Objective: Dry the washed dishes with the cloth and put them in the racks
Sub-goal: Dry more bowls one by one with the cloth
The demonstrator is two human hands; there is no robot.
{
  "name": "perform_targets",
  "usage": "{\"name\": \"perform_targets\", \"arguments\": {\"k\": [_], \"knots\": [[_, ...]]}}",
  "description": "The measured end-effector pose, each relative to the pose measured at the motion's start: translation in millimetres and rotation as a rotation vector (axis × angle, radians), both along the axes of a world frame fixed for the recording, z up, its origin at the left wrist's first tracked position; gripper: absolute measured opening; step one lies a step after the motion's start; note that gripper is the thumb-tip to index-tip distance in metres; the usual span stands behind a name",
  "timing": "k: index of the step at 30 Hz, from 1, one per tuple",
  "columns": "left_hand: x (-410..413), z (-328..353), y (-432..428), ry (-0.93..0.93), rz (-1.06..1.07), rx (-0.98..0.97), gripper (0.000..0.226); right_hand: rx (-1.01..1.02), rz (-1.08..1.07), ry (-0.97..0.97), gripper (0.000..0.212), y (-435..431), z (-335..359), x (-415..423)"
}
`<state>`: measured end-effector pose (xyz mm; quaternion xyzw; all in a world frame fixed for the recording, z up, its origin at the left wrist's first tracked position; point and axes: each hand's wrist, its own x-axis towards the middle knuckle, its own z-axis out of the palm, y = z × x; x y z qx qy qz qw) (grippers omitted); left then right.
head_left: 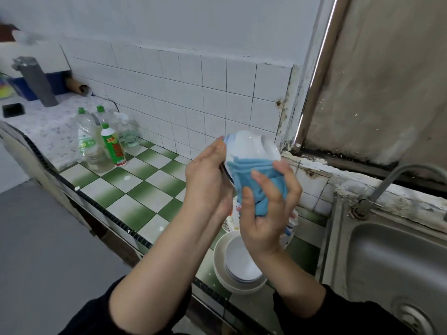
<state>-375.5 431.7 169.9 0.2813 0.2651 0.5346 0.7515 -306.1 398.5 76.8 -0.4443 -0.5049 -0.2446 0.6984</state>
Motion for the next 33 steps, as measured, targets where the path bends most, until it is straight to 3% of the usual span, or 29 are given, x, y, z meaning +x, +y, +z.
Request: {"name": "perform_targets", "arguments": {"k": [5, 7, 9, 11, 13, 16, 17, 22, 24, 27, 28, 31, 33], "knots": [[-8.5, -2.4, 0.1, -0.123, -0.208, 0.128, 0.02, 0.008, 0.121, 0.739, 0.021, -12.0, 36.9, -5.8], [-14.1, -4.1, -0.3, -0.101, -0.241, 0.209, 0.024, 0.002, 0.3, 1.063, 0.021, -13.6, 57.0, 6.1], [-20.2, -5.9, 0.6, 0.012, -0.254, 0.335, 0.03, -0.075, 0.428, 1.215, 0.019, -11.2, 72.2, 25.5], [-23.8, -8.8, -3.3, 0.173, -0.244, 0.505, 0.032, -0.226, 0.473, 1.151, 0.02, -12.2, 84.2, 39.2], [-22.5, -11.8, -11.1, 0.297, -0.203, 0.622, 0.032, -0.327, 0.447, 0.925, 0.019, -17.4, 88.8, 43.1], [-16.7, -18.8, -20.6, 0.296, -0.162, 0.613, 0.033, -0.359, 0.365, 0.471, 0.013, -25.2, 84.1, 40.2], [-15.9, -19.9, -21.9, 0.263, -0.163, 0.571, 0.033, -0.354, 0.341, 0.406, 0.013, -25.7, 80.6, 41.0], [-12.5, -22.9, -20.7, 0.252, -0.139, 0.483, 0.022, -0.549, 0.336, 0.696, 0.019, -8.3, 73.2, 57.9], [-11.1, -21.7, -20.3, 0.28, -0.112, 0.477, 0.022, -0.504, 0.316, 0.485, 0.01, -13.4, 71.3, 49.9], [-13.0, -22.9, -21.1, 0.242, -0.043, 0.452, 0.023, -0.332, 0.207, 0.1, 0.015, -26.5, 61.3, 28.8], [-14.3, -22.6, -21.6, 0.21, -0.026, 0.424, 0.029, -0.273, 0.168, 0.096, 0.015, -27.6, 55.5, 24.7], [-15.2, -19.4, -24.0, 0.17, 0.025, 0.402, 0.032, -0.155, 0.144, 0.351, 0.014, -28.8, 43.4, 18.9], [-13.9, -14.6, -25.7, 0.152, 0.06, 0.369, 0.029, -0.139, 0.141, 0.362, 0.014, -32.5, 37.0, 15.8]]}}
